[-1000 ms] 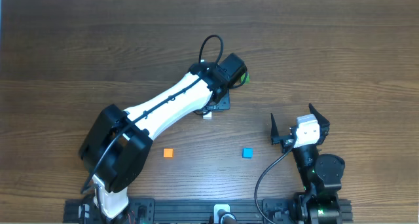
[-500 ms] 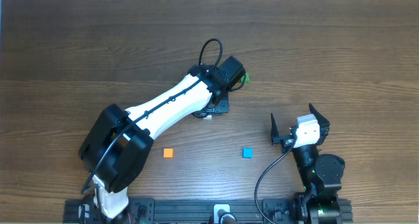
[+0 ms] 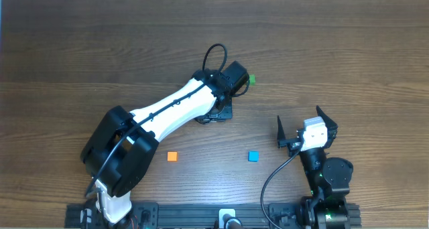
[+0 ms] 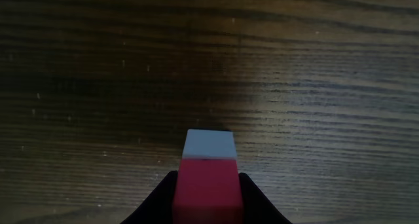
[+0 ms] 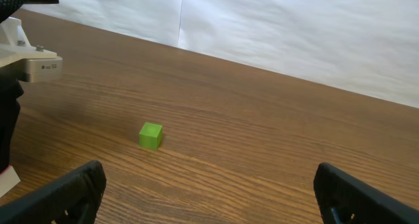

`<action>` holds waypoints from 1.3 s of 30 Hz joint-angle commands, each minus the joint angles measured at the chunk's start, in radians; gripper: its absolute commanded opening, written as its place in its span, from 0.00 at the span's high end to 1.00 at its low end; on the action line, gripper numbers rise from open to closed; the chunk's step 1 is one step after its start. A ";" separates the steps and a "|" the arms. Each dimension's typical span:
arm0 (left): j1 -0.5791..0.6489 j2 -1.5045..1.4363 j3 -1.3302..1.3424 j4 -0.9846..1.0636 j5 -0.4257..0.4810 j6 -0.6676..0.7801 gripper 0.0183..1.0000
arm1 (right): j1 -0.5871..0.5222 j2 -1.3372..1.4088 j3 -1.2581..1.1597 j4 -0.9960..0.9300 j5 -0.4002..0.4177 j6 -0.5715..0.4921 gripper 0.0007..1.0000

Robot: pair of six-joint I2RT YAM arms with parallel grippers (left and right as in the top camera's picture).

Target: Stack Cubes

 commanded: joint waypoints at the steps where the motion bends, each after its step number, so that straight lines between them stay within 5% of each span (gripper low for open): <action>1: 0.006 0.009 -0.010 0.006 0.014 0.015 0.98 | -0.007 -0.003 -0.009 0.002 0.003 0.002 0.01; 11: 0.006 0.009 -0.011 0.010 0.013 0.015 0.96 | -0.007 -0.003 -0.009 0.002 0.003 0.002 0.01; 17: 0.010 0.009 -0.011 0.010 0.013 0.014 0.70 | -0.007 -0.003 -0.009 0.002 0.003 0.002 0.01; 28: 0.017 0.009 -0.023 0.010 0.013 0.010 0.54 | -0.007 -0.003 -0.009 0.002 0.003 0.002 0.01; 36: 0.017 -0.011 -0.022 0.029 0.013 0.011 0.02 | -0.007 -0.003 -0.009 0.002 0.003 0.002 0.01; 39: 0.017 -0.088 -0.022 0.032 0.014 0.011 0.00 | -0.007 -0.003 -0.009 0.002 0.003 0.002 0.01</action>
